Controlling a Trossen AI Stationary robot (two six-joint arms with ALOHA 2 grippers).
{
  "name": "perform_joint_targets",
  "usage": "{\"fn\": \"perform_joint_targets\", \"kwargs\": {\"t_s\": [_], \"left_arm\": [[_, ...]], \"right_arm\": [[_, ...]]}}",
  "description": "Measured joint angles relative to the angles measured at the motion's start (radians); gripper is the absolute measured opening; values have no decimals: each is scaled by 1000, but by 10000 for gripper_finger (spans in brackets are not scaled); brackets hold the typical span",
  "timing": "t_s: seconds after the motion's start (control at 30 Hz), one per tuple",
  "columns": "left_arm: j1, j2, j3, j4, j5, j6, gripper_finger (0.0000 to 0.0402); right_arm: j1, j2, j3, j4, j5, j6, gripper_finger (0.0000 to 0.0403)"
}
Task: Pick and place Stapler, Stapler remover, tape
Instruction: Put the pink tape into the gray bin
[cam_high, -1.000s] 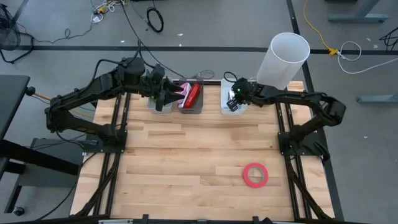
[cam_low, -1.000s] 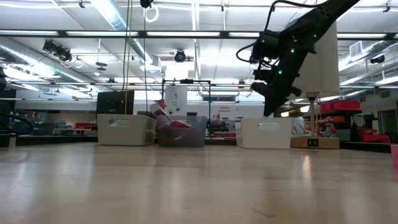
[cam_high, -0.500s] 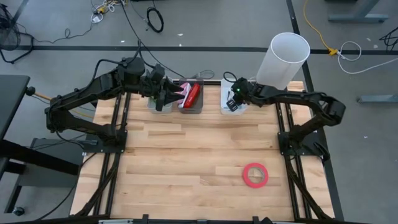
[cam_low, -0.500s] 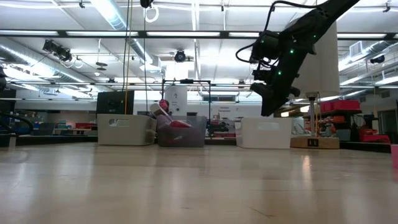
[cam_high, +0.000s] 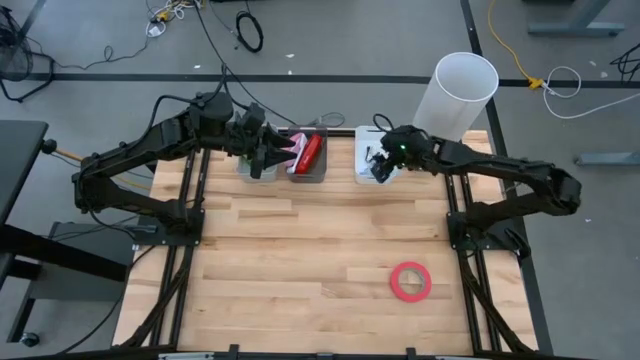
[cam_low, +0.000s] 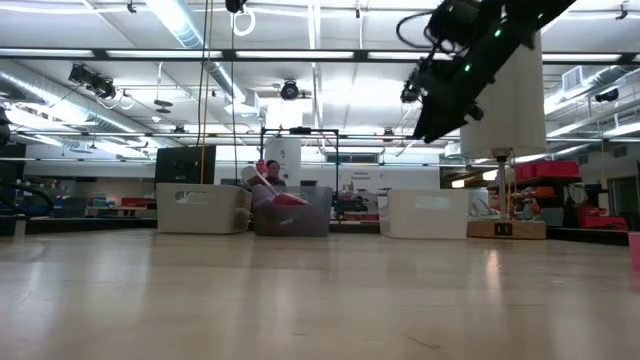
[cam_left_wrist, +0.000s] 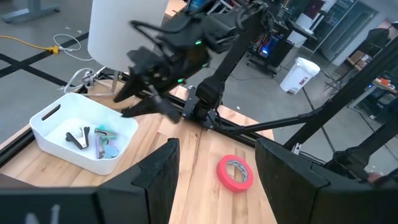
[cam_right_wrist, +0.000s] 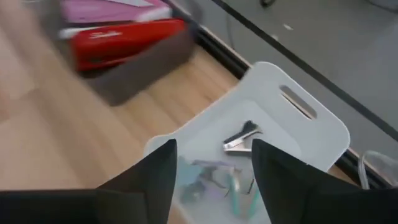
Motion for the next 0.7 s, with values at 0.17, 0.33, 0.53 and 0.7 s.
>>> {"fn": "perform_joint_targets", "kwargs": {"t_s": [0.17, 0.33, 0.53, 0.7], "left_arm": [[0, 0, 0, -1, -9, 0, 213], [0, 0, 0, -1, -10, 0, 213], [0, 0, 0, -2, -10, 0, 213], [0, 0, 0, -2, -10, 0, 213]], "right_arm": [[85, -87, 0, -63, -72, -21, 193], [170, -143, 0, -110, -181, -20, 184], [288, -178, 0, -140, -254, 8, 177], [402, -179, 0, -191, -277, 76, 175]]}}
